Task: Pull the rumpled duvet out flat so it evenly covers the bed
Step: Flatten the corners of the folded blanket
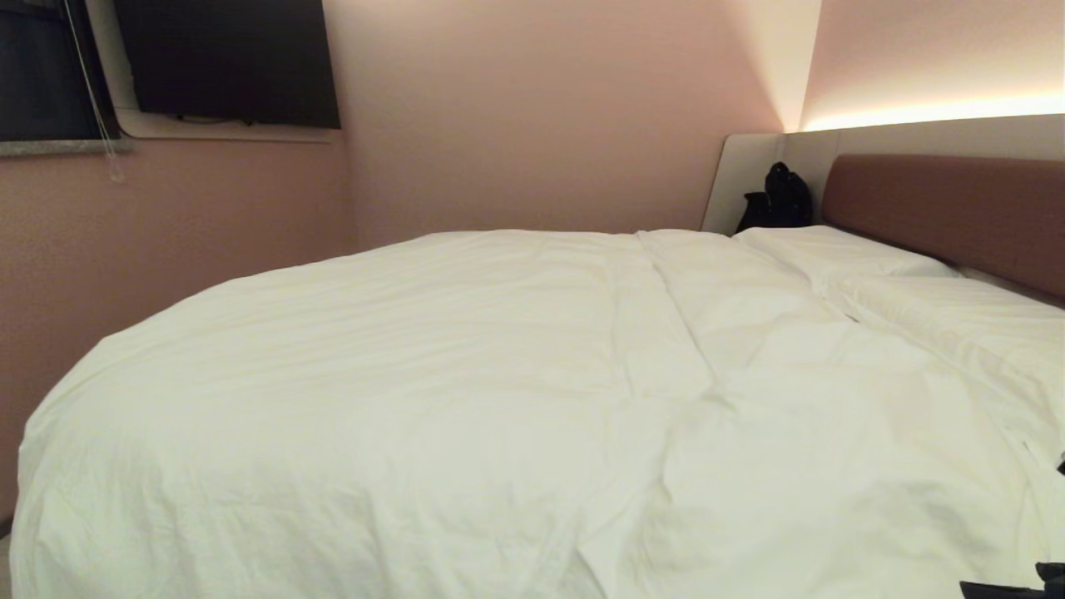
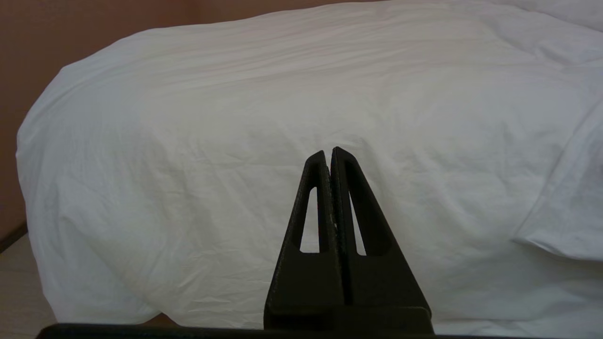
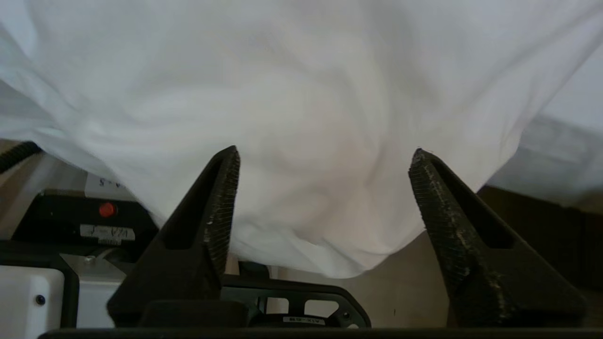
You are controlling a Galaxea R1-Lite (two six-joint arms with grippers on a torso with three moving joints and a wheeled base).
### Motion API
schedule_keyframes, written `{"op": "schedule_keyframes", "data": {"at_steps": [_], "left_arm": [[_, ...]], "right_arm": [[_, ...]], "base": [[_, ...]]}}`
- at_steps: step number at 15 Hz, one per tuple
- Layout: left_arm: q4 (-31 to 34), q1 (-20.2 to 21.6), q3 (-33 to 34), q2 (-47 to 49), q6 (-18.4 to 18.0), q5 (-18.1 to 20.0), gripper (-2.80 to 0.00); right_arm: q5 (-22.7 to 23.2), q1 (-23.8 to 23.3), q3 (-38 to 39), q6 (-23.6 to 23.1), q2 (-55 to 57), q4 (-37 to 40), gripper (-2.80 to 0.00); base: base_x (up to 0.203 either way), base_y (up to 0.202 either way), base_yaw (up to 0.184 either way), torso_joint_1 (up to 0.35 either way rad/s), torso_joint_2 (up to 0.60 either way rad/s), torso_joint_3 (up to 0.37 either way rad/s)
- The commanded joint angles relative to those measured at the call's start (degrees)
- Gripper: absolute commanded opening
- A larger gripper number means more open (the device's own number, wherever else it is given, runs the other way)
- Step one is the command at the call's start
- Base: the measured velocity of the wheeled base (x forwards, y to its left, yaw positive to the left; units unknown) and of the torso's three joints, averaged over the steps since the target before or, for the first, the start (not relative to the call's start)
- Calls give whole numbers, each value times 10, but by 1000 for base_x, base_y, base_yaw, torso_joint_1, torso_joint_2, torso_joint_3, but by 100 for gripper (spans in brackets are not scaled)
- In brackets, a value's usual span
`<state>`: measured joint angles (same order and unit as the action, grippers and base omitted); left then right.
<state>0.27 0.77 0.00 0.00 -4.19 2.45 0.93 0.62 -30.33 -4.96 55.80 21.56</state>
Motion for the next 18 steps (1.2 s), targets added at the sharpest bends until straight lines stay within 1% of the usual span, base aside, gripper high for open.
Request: {"op": "schedule_keyframes", "data": {"at_steps": [1, 2, 4, 7, 8, 12, 14, 16, 18], "left_arm": [[0, 0, 0, 1, 0, 0, -280], [0, 0, 0, 1, 0, 0, -280], [0, 0, 0, 1, 0, 0, -280], [0, 0, 0, 1, 0, 0, -280], [0, 0, 0, 1, 0, 0, -280], [0, 0, 0, 1, 0, 0, -280], [0, 0, 0, 1, 0, 0, -280], [0, 0, 0, 1, 0, 0, -280], [0, 0, 0, 1, 0, 0, -280]], "right_arm": [[2, 5, -14, -1, -71, 15, 0], [2, 7, -26, -1, -88, 16, 0], [20, 9, -56, 0, -102, 16, 0], [32, 10, -111, 0, -66, 14, 0], [33, 10, -140, 0, -47, 14, -280], [35, 10, -233, 2, 52, 15, -280], [34, 10, -271, 8, 138, 16, -280], [32, 10, -319, 31, 234, 19, -280], [24, 16, -378, 76, 318, 37, -280]], "base": [[0, 0, 0, 0, 0, 0], [0, 0, 0, 0, 0, 0], [0, 0, 0, 0, 0, 0], [0, 0, 0, 0, 0, 0], [0, 0, 0, 0, 0, 0], [0, 0, 0, 0, 0, 0], [0, 0, 0, 0, 0, 0], [0, 0, 0, 0, 0, 0], [0, 0, 0, 0, 0, 0]]}}
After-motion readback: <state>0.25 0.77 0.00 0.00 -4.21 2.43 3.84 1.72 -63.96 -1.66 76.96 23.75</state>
